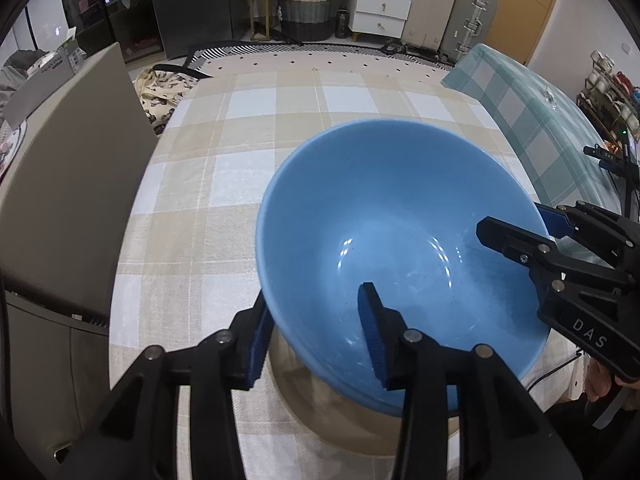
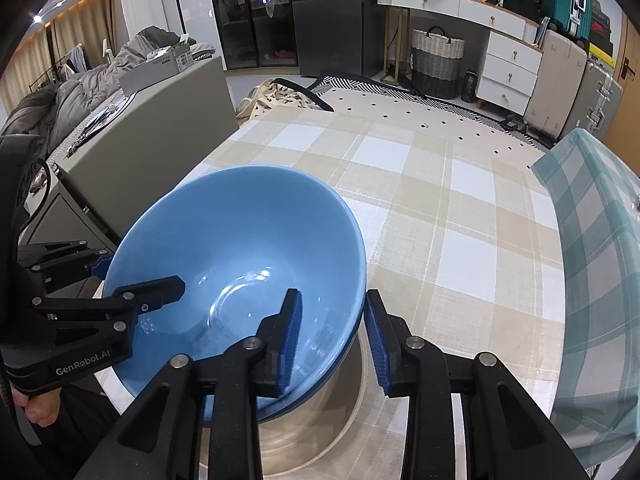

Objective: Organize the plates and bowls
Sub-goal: 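Lower the nested bowls onto the plate stack and open both grippers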

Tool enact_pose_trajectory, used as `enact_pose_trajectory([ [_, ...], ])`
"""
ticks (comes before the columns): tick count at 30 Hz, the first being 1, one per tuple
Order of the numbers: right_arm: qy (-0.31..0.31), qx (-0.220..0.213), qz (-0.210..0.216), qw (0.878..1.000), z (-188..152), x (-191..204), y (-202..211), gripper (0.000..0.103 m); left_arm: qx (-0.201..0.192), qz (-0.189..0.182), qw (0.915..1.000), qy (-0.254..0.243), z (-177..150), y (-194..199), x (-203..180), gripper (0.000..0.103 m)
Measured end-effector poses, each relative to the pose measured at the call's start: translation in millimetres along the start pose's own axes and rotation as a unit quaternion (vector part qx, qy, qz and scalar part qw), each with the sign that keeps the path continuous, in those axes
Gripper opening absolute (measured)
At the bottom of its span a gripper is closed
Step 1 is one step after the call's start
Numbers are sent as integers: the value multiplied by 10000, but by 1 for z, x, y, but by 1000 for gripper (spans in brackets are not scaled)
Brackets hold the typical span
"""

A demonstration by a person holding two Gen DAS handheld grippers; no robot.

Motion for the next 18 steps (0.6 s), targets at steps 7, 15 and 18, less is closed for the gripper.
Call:
enact_pose_trajectory([
  [7, -148, -72, 85, 9998, 3, -5, 6, 63, -189, -52, 9996, 218, 2, 11, 14, 71],
  [15, -158, -624, 294, 9975, -1, -11, 40, 102, -1039, -52, 9938, 396, -15, 44, 33, 103],
  [18, -48, -798, 235, 9965, -13, -13, 50, 102, -1372, 58, 9901, 277, -19, 61, 33, 103],
])
Point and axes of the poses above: each gripper's, at about its wrist camera, not at the fingertips, and y roughly against the way its jaws point, x to its left, z to its top, the point moved 7 cm from there along -y, roughly the way its jaws point, and after that the axes turned 5 degrees about -y, right-handed, at the moved point
